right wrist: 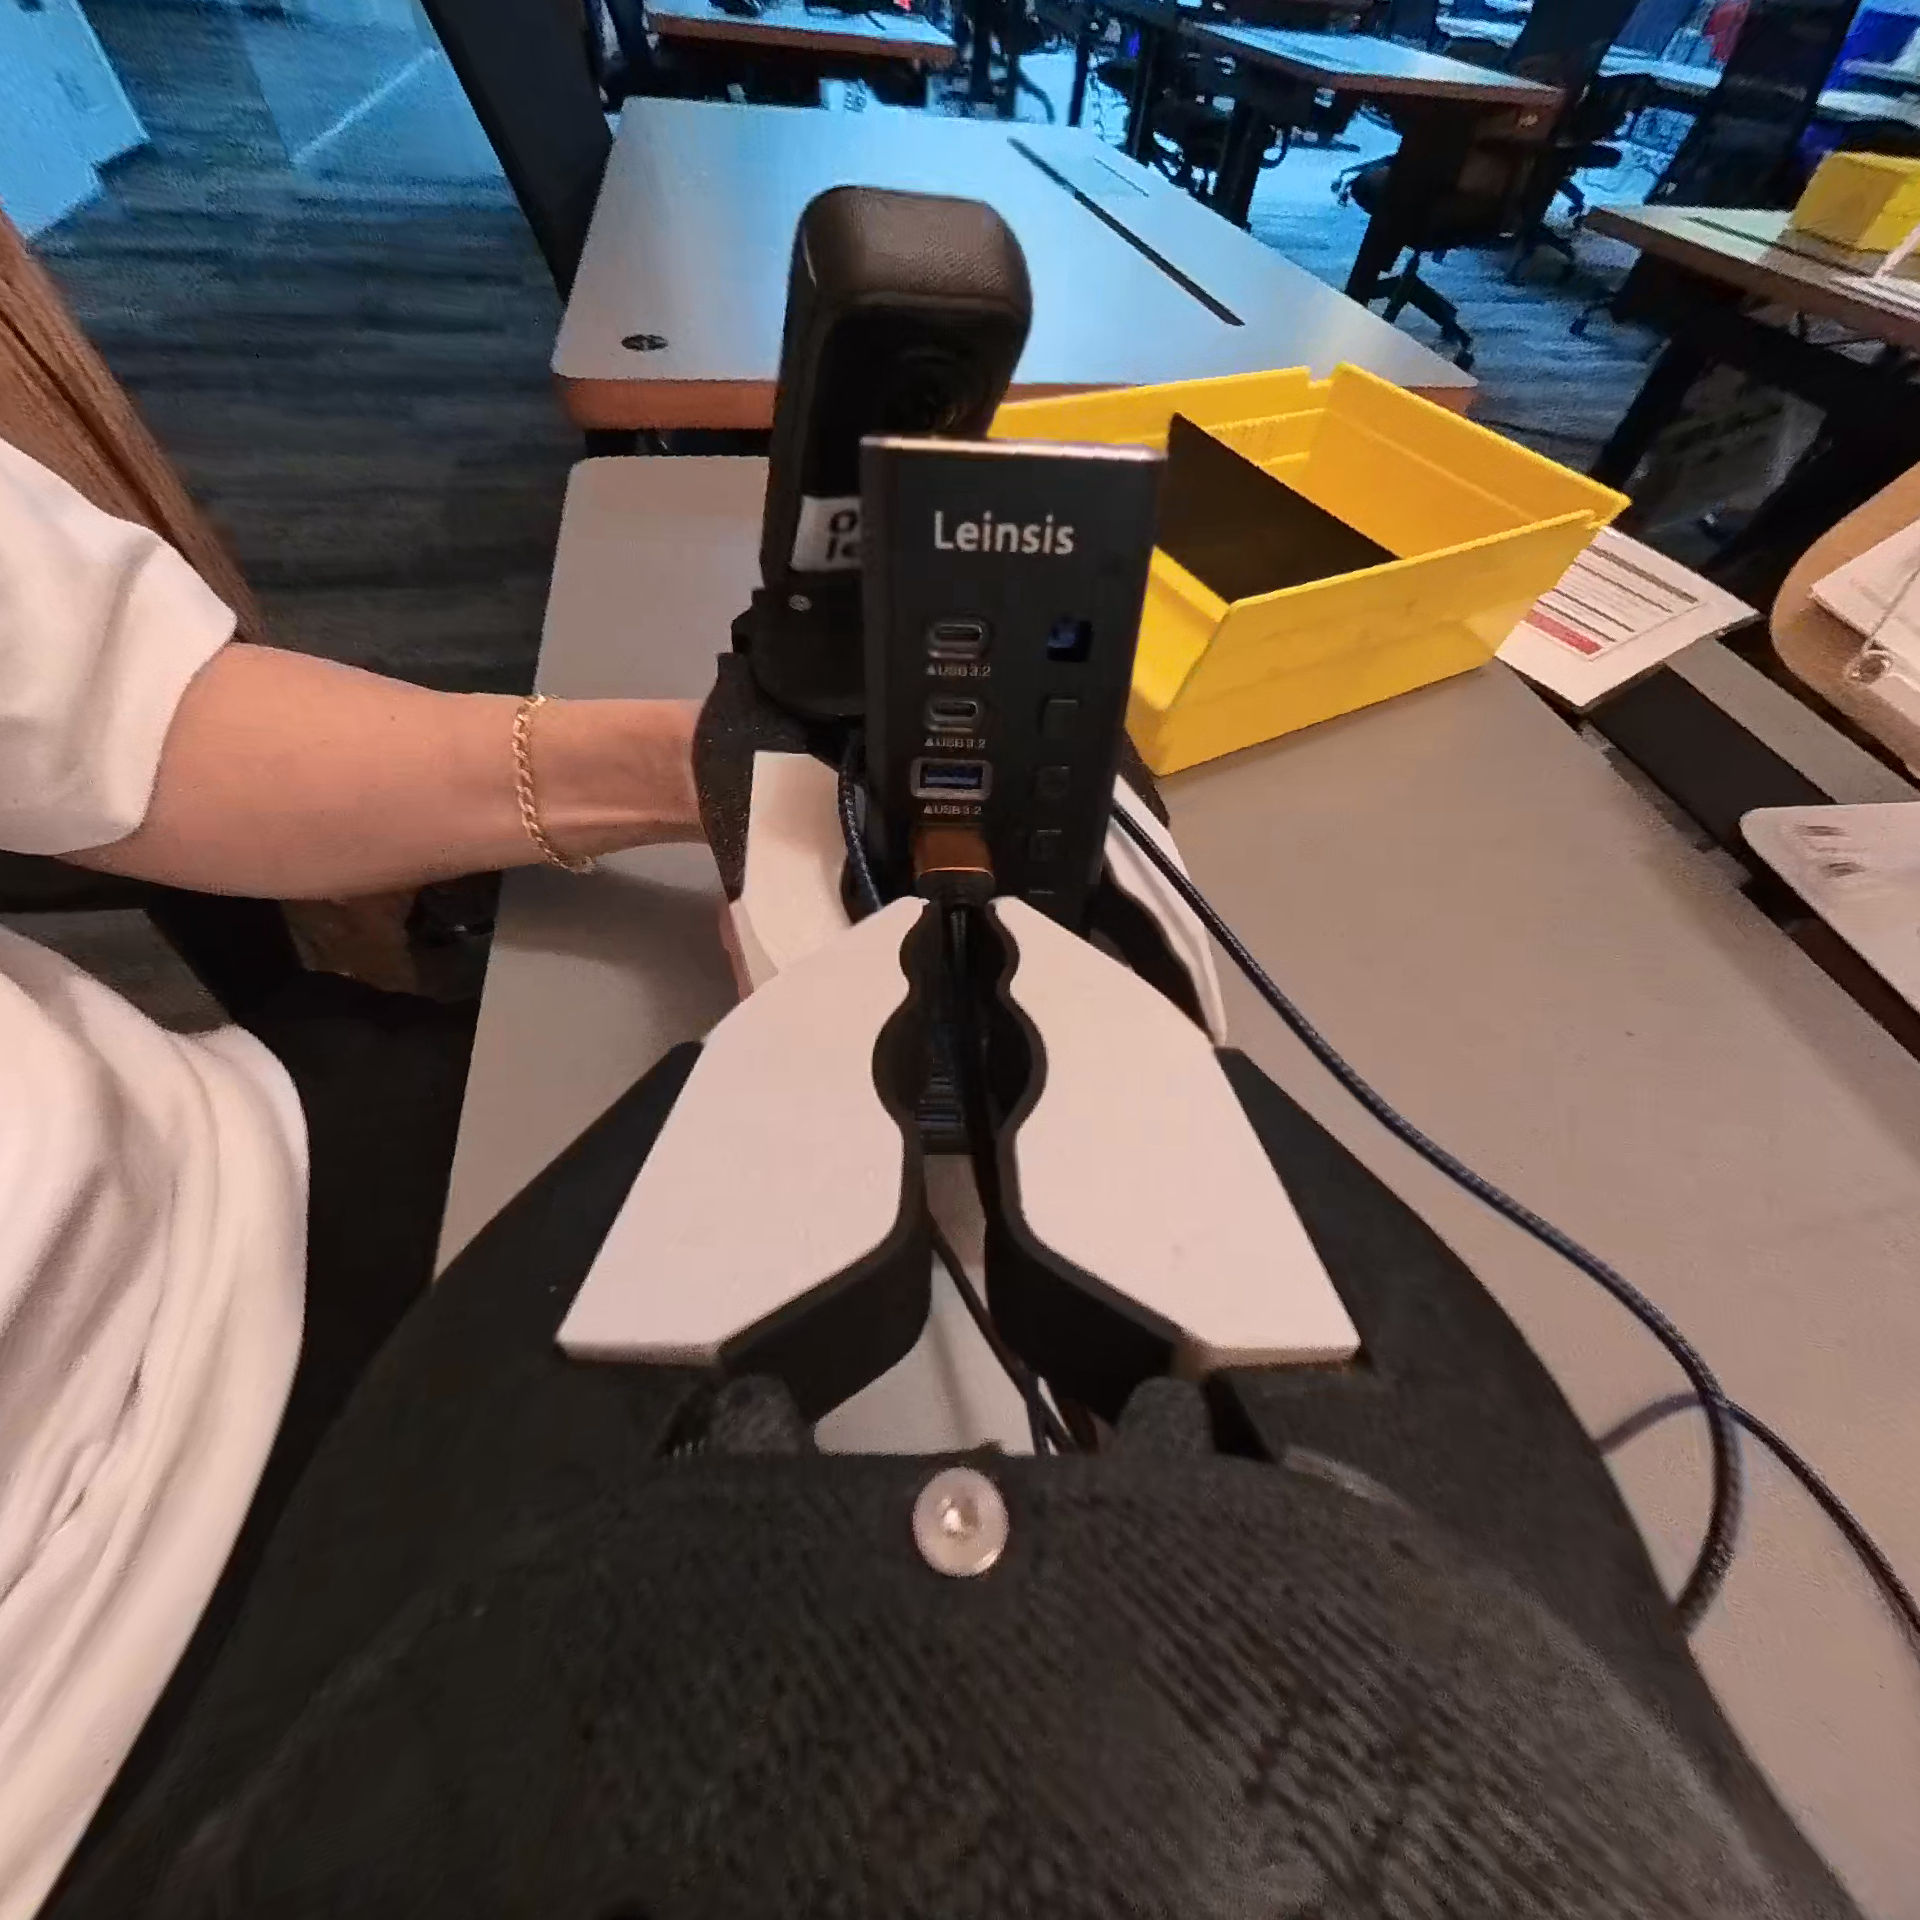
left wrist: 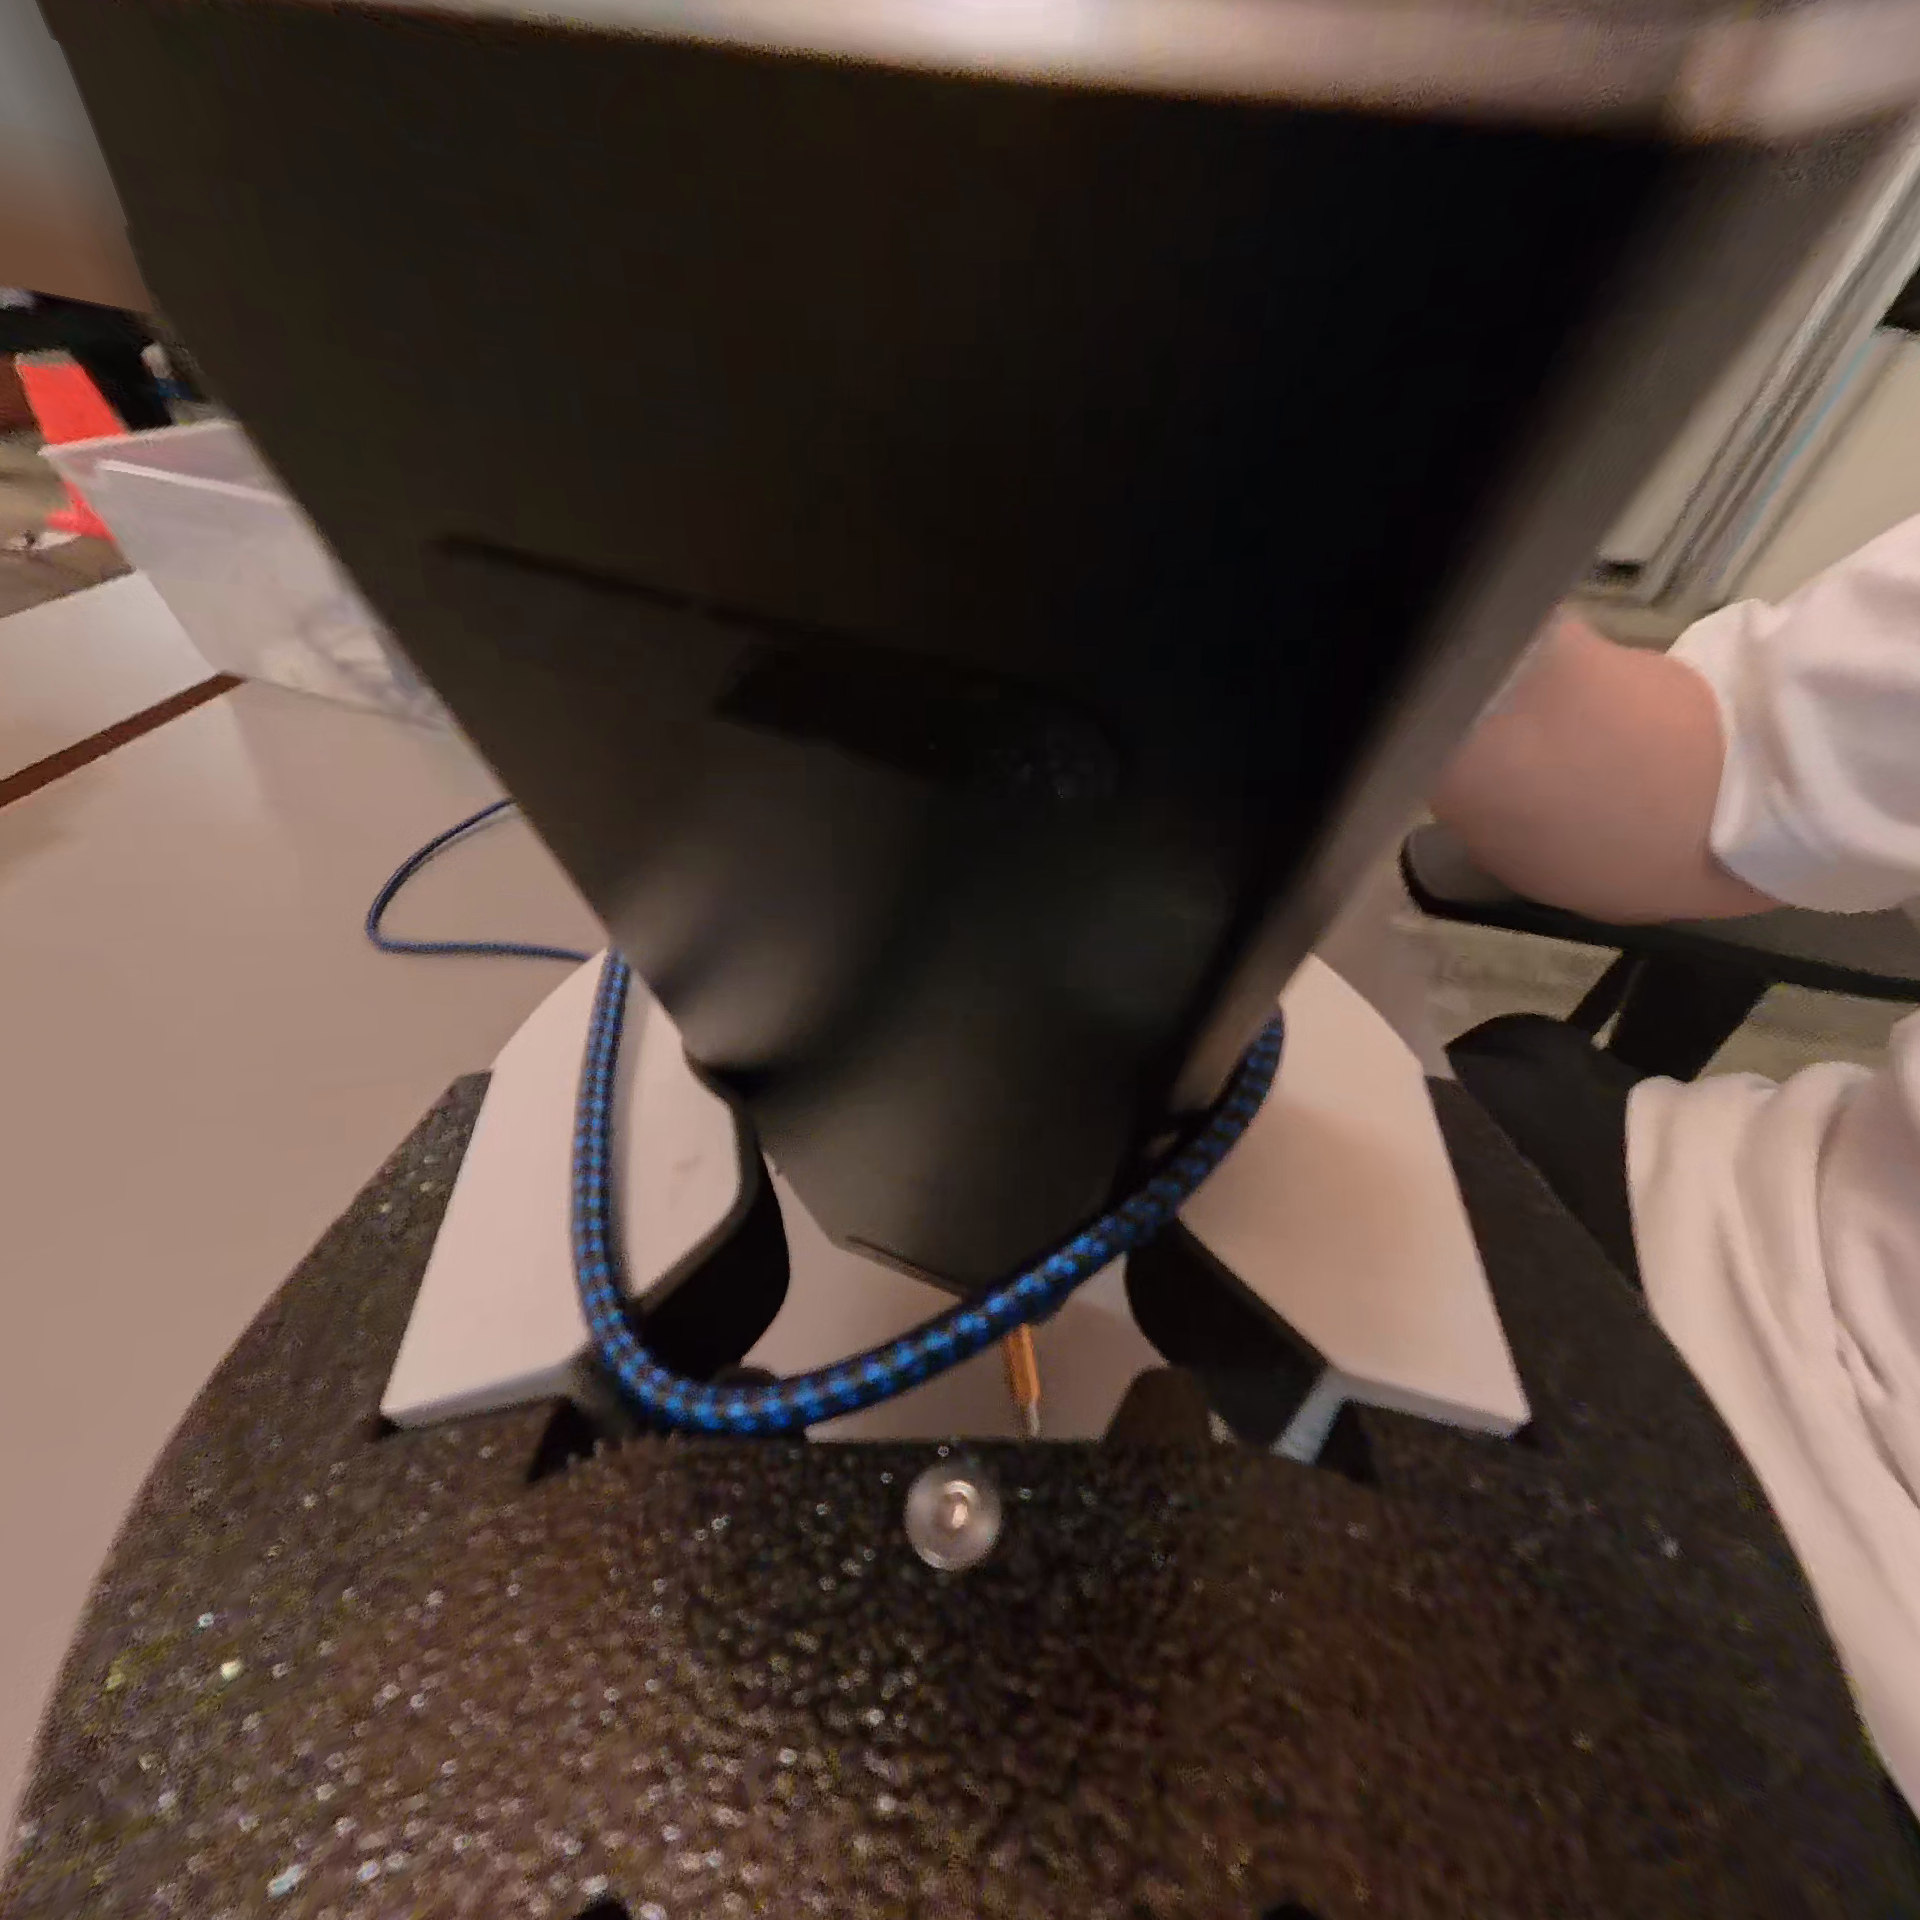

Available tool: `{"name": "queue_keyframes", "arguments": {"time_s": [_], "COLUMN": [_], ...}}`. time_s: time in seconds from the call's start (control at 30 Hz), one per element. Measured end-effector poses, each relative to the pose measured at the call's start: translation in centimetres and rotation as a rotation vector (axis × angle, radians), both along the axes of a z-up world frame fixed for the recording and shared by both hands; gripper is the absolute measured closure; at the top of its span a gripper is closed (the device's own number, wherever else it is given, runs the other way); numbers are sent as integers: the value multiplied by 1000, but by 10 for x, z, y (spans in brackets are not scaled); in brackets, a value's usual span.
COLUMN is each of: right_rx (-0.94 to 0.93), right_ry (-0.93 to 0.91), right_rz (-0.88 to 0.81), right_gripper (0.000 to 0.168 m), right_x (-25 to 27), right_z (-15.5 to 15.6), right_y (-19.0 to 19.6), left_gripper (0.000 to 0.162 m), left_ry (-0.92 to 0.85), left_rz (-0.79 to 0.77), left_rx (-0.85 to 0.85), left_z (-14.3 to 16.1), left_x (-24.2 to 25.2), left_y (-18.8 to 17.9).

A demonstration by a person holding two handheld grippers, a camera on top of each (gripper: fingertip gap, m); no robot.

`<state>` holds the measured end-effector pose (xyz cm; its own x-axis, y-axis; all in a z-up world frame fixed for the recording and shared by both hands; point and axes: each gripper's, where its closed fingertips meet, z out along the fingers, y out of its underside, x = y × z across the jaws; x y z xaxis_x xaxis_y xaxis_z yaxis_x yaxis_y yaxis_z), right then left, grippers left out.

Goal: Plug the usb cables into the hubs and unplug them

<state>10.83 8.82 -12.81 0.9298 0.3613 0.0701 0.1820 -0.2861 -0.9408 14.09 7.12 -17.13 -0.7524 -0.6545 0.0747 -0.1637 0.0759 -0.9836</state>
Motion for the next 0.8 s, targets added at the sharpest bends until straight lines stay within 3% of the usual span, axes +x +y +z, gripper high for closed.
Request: {"name": "queue_keyframes", "arguments": {"time_s": [0.33,0.43,0.8], "right_rx": [-17,-18,-29], "right_ry": [62,57,-24], "right_rz": [73,54,-17], "right_gripper": [162,162,162], "right_x": [-5,3,11], "right_z": [2,3,0], "right_y": [-7,-10,-7], "left_gripper": [79,90,90], "left_ry": [-126,-165,-171], "left_rz": [-78,-131,-5], "left_rx": [-182,-240,-113], "left_z": [19,28,22], "left_x": [-9,-17,-4], "left_y": [-10,-10,-3]}}
